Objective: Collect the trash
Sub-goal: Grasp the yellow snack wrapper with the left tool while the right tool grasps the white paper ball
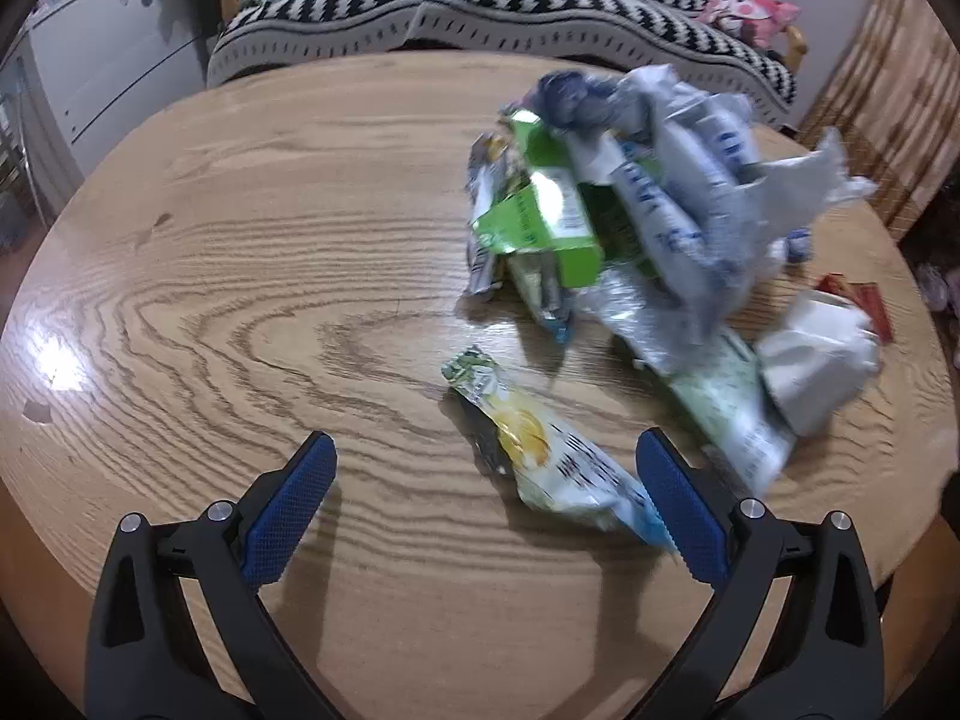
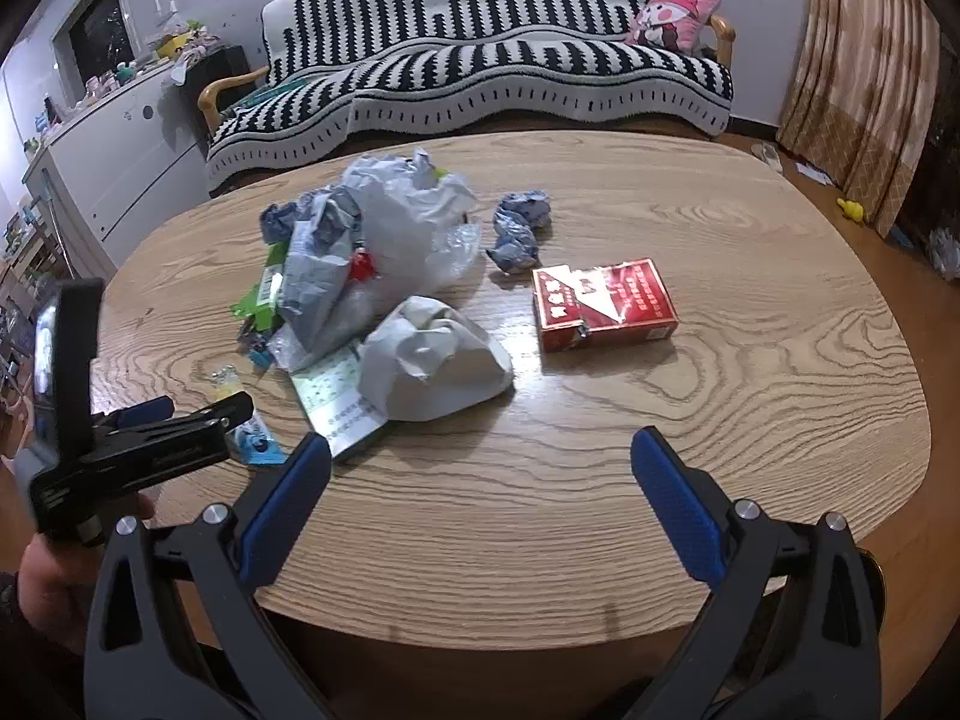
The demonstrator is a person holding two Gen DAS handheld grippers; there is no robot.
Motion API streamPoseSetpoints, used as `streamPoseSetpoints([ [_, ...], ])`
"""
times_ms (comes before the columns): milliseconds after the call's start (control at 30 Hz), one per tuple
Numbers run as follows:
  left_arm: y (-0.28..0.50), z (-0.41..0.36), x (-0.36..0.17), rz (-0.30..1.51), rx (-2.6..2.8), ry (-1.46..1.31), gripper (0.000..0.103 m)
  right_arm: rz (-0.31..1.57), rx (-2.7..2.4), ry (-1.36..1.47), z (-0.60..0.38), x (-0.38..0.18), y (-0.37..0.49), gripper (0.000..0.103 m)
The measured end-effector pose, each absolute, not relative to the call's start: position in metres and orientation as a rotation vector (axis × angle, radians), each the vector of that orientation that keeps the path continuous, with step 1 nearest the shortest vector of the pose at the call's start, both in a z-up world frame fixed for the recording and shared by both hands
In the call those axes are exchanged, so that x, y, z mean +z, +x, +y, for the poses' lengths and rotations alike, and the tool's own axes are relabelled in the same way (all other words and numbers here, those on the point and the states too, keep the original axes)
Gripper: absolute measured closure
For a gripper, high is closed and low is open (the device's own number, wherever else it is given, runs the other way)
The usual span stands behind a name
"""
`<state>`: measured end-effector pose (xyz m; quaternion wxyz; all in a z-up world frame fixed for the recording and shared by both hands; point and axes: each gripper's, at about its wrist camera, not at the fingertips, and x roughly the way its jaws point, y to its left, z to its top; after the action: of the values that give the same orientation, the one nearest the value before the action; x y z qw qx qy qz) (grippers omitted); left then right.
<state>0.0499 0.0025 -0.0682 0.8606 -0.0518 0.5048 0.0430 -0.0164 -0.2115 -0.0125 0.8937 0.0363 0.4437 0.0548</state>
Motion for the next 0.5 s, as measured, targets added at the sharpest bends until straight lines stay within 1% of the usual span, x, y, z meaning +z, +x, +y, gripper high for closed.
streamPoseSetpoints([
  [100, 0.051, -0.002, -0.077, 1.077, 0.086, -0.098, 0.007, 0.936, 0.12, 0.072, -0.213, -0.017, -0.011, 0.006],
  [167, 0.047, -0.008, -0.075, 1.056, 0.092, -0.042, 0.031, 0.952, 0.132, 0.063, -0.211, -0.021, -0.005, 0.006],
  [200, 0.044, -0.012, -0.072, 1.036, 0.081, -0.006, 0.065, 0.956, 0.138, 0.061, -0.209, -0.022, -0.003, 0.006],
  [233, 0.043, -0.014, -0.07, 1.036, 0.06, -0.012, 0.077, 0.962, 0.145, 0.058, -0.206, -0.023, 0.001, 0.006],
  [300, 0.04, -0.012, -0.068, 1.046, 0.02, -0.062, 0.083, 0.968, 0.159, 0.046, -0.198, -0.027, 0.011, 0.006],
  [500, 0.028, -0.006, -0.053, 1.006, 0.004, -0.065, 0.085, 0.99, 0.154, -0.017, -0.169, -0.047, 0.044, 0.006],
])
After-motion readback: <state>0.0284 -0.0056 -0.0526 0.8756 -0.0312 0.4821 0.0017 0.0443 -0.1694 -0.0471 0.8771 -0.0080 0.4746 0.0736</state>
